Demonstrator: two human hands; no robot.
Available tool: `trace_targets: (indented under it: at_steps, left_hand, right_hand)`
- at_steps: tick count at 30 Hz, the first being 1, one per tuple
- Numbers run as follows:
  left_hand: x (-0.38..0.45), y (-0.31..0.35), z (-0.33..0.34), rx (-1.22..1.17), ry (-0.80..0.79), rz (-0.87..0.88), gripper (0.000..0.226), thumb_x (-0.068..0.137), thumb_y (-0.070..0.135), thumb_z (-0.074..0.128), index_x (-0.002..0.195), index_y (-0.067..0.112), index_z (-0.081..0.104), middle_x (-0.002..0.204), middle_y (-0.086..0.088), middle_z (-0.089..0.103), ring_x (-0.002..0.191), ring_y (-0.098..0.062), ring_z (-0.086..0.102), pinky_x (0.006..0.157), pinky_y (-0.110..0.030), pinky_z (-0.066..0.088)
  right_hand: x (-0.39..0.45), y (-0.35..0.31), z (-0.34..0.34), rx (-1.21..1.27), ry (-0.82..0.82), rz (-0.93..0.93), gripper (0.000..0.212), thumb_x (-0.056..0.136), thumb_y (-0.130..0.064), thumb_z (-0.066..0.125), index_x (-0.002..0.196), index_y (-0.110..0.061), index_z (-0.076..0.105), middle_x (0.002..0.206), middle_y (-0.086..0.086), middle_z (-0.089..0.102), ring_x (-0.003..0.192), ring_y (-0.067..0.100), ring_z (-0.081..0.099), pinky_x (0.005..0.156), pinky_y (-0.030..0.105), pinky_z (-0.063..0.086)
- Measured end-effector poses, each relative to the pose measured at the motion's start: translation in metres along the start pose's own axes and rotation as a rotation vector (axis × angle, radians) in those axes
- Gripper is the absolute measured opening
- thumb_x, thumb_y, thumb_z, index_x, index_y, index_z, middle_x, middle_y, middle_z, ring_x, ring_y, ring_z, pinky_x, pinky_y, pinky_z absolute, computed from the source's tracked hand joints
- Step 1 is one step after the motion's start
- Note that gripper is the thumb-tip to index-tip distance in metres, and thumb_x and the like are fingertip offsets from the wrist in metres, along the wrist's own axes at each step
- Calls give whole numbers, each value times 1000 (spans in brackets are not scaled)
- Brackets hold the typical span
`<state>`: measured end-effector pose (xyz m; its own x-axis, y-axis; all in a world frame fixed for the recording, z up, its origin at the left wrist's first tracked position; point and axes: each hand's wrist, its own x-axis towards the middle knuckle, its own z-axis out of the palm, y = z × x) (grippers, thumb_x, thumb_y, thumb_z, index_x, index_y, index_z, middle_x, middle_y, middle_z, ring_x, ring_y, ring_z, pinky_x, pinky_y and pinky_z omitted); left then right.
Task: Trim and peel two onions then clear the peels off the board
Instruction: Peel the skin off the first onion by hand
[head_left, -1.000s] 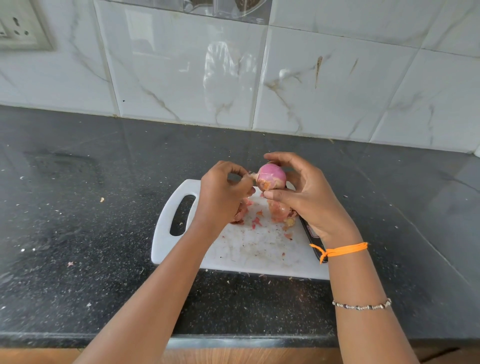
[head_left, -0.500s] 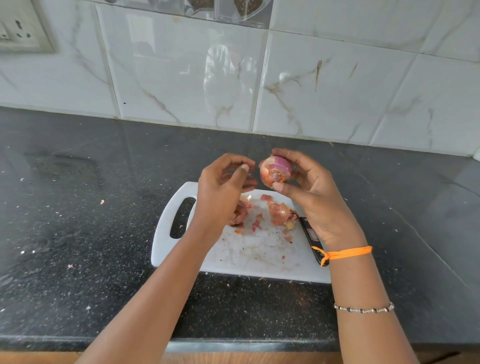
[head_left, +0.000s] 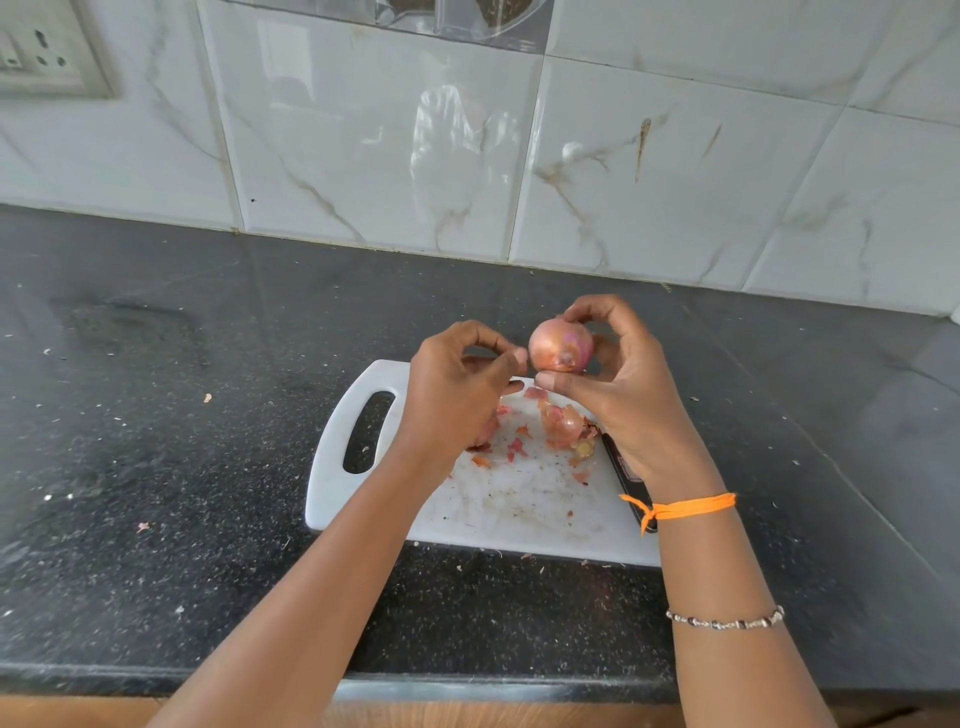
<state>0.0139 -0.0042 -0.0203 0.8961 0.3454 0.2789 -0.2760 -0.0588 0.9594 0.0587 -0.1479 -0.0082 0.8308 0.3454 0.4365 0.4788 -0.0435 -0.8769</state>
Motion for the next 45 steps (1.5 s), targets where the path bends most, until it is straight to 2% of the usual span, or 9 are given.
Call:
trace_targets:
  at_steps: [5, 11, 17, 23, 28, 35, 40, 42, 45]
  left_hand:
    - [0, -1, -2, 71, 0, 37, 26, 81, -6, 64, 81, 20, 66, 79, 6, 68, 78, -14, 67, 70, -31, 56]
    - [-4, 5, 0, -20, -33, -43, 15, 83, 19, 63, 94, 16, 72, 88, 0, 73, 84, -18, 70, 72, -34, 59]
    - [-6, 10, 2, 35, -36, -59, 14, 83, 13, 67, 81, 26, 72, 72, 9, 72, 70, -14, 70, 68, -35, 60]
    - [-5, 8, 2, 78, -29, -82, 14, 77, 11, 69, 84, 23, 75, 77, 5, 73, 76, -15, 71, 75, -39, 59]
    - [-4, 6, 2, 87, -43, -106, 19, 68, 15, 70, 83, 24, 76, 78, 3, 75, 79, -17, 71, 80, -42, 58]
    - [-4, 5, -3, 110, -10, -9, 34, 77, -10, 57, 88, 16, 75, 80, -4, 74, 73, -19, 71, 76, -42, 59]
    - [-4, 7, 0, 8, 36, -59, 6, 82, 15, 69, 76, 14, 69, 76, -4, 72, 73, -23, 71, 76, -48, 58]
    - [-4, 6, 0, 68, 39, -41, 16, 75, 27, 79, 75, 14, 69, 76, -6, 72, 72, -28, 70, 72, -48, 58]
    - [-3, 4, 3, 131, 56, -4, 15, 72, 20, 81, 75, 11, 70, 85, -4, 71, 70, -17, 69, 69, -39, 58]
  right_hand:
    - [-1, -4, -2, 30, 5, -8, 52, 63, 8, 80, 96, -23, 53, 106, 1, 55, 86, 13, 62, 69, 20, 53]
    - [0, -4, 1, -87, -41, -62, 53, 61, 4, 82, 100, -25, 60, 107, -7, 54, 93, 6, 61, 75, 18, 51]
    - [2, 1, 2, -230, -54, -132, 51, 60, 1, 85, 98, -25, 64, 105, -11, 52, 96, 5, 58, 75, 15, 49]
    - [3, 5, 4, -317, -52, -192, 46, 61, -1, 85, 98, -21, 66, 104, -7, 54, 98, 13, 59, 80, 29, 54]
    - [3, 5, 6, -381, -49, -221, 44, 60, -2, 85, 94, -22, 66, 102, -10, 54, 93, 5, 56, 75, 16, 49]
    - [1, 1, 3, -312, -25, -172, 52, 57, 0, 86, 93, -27, 60, 101, -11, 52, 92, 1, 54, 73, 11, 48]
    - [3, 4, 2, -350, 16, -167, 53, 56, -4, 88, 96, -24, 60, 101, -11, 51, 90, 0, 56, 69, 10, 46]
    - [4, 5, 3, -376, 15, -186, 51, 56, -5, 88, 96, -24, 61, 101, -8, 53, 90, 4, 57, 69, 11, 46]
    - [4, 7, 6, -429, 10, -218, 48, 58, -7, 88, 95, -22, 61, 101, -4, 53, 90, 6, 58, 71, 15, 49]
